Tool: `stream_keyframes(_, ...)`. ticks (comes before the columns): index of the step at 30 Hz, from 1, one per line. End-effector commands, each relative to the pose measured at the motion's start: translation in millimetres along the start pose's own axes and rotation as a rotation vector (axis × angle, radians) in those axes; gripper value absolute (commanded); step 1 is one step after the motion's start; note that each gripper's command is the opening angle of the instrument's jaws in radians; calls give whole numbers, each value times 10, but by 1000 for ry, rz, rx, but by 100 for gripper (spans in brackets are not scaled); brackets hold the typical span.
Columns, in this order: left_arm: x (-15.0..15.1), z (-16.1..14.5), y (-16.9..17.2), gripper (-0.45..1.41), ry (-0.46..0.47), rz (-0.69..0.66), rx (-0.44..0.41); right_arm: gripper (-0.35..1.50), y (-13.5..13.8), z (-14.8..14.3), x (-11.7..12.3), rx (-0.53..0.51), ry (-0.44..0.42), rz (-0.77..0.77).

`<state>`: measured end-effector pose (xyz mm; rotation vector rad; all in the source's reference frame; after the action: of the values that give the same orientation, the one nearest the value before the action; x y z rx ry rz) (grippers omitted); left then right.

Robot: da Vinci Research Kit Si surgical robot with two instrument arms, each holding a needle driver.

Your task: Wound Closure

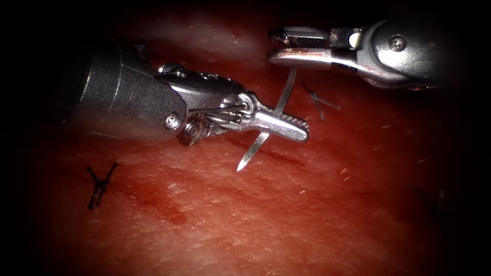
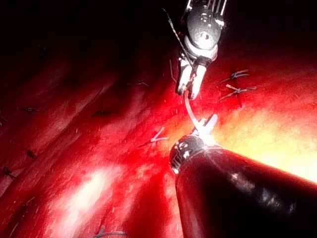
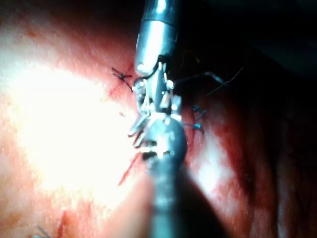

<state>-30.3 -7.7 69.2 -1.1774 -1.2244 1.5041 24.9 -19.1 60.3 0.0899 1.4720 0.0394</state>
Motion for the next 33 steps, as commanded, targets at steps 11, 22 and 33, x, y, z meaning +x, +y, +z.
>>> stream_keyframes(11,1,-1,-6,-45,119,-18,5,34,0,3,-1,-47,-42,233)
stream_keyframes(22,-1,4,-2,-45,306,15,112,103,-1,22,7,-307,-263,330)
stream_keyframes(33,9,3,1,-45,413,5,109,62,-4,42,11,-384,-304,245)
